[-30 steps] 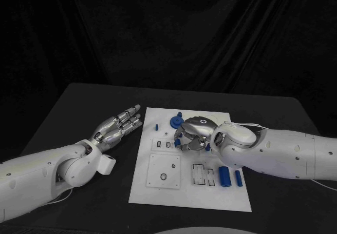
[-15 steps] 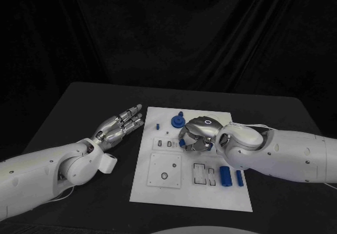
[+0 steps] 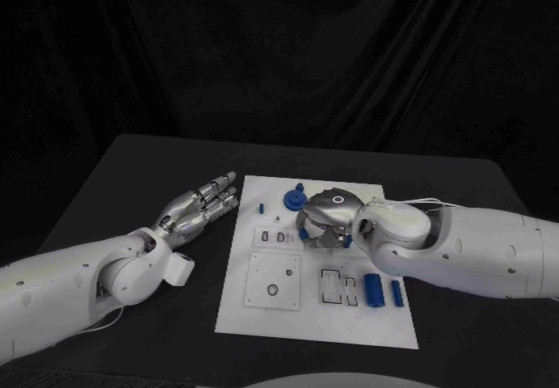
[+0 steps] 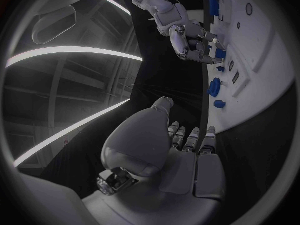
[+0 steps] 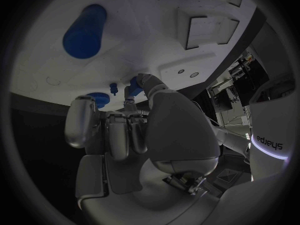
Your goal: Assemble the parts on the task board
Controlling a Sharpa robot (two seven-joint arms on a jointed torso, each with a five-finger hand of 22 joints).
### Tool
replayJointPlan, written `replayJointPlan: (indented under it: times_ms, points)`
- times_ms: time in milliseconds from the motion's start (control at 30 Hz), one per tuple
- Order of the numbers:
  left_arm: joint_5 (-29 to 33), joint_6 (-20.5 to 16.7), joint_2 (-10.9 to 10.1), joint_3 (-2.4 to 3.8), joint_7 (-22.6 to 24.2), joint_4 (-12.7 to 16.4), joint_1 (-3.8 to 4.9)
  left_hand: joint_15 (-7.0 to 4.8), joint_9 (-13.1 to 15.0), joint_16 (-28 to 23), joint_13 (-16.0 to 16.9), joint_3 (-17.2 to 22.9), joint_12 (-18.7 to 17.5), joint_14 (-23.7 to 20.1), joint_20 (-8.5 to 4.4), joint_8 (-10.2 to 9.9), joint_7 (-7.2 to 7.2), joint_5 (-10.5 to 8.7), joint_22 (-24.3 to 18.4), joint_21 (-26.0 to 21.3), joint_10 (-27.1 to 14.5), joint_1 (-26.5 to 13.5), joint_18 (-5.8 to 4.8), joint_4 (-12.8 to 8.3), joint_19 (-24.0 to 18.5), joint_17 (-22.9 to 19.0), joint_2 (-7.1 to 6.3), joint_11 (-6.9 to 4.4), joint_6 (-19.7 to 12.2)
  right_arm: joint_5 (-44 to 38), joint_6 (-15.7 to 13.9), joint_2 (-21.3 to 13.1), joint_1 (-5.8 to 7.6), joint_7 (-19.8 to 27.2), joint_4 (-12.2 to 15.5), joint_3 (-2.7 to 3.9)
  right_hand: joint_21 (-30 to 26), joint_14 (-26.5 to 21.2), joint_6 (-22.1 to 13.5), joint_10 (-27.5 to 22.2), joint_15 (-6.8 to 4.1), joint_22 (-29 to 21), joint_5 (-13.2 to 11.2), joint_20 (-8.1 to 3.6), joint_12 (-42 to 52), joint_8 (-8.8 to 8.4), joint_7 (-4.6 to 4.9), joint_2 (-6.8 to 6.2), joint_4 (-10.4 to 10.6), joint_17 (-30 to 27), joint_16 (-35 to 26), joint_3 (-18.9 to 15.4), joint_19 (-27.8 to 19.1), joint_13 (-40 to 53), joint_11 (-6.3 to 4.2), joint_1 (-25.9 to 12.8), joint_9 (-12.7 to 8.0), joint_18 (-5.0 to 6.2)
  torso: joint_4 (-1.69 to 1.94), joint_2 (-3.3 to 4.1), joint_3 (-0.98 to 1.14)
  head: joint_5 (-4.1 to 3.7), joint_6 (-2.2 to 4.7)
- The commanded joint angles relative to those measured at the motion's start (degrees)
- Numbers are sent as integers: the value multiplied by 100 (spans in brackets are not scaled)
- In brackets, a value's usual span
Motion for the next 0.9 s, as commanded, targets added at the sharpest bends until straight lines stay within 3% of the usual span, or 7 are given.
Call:
replayJointPlan:
  times_ms: [33, 400, 633, 900]
  points:
    - [-1, 86, 16, 4, 40, 2, -6, 48, 4, -37, -10, 15, -37, 8, 40, 27, 21, 23, 8, 7, 0, -49, 46, -24, 18, -8, 14, 50, 10, -294, 330, 27, -8, -336, -5, -14, -38, 590, -35, 597, -34, 976, -22, -12, 15, 70, -2, 26, -46, 1460, -36, -1, 12, 1509, -22, 25, 352, 49, -3, 3, -4, 3, 7]
    - [-1, 114, 45, 4, 22, -14, -6, 51, 3, -37, -10, 21, -37, 8, 44, 26, 25, 21, 8, 7, 0, -55, 46, -27, 17, -8, 17, 59, 3, -314, 399, 134, -8, -360, -53, -14, -44, 591, -101, 597, -37, 974, -74, -18, 15, 39, 3, 26, -81, 1463, -32, 32, 11, 1509, -23, 22, 375, 49, 3, 4, -1, -13, 7]
    - [-1, 117, 48, 4, 3, -16, -7, 53, 2, -37, -10, 25, -37, 8, 46, 25, 26, 20, 8, 7, 0, -57, 45, -29, 17, -8, 21, 64, 0, -315, 417, 165, -9, -355, -91, -15, -68, 589, -250, 597, -37, 970, -531, -20, 15, -40, 4, 47, -123, 1455, -42, 72, 12, 1509, -19, -116, 470, 50, -2, 2, -4, 12, 8]
    - [-1, 119, 51, 4, -8, -16, -7, 58, 2, -37, -10, 33, -37, 8, 50, 25, 30, 20, 9, 8, 0, -59, 45, -32, 18, -8, 30, 72, -2, -316, 371, 197, -11, -331, -121, -15, -79, 587, -271, 597, -31, 968, -671, -18, 15, -60, 10, 61, -118, 1448, -52, 73, 10, 1509, -17, -171, 492, 51, -1, 3, -2, 31, 14]
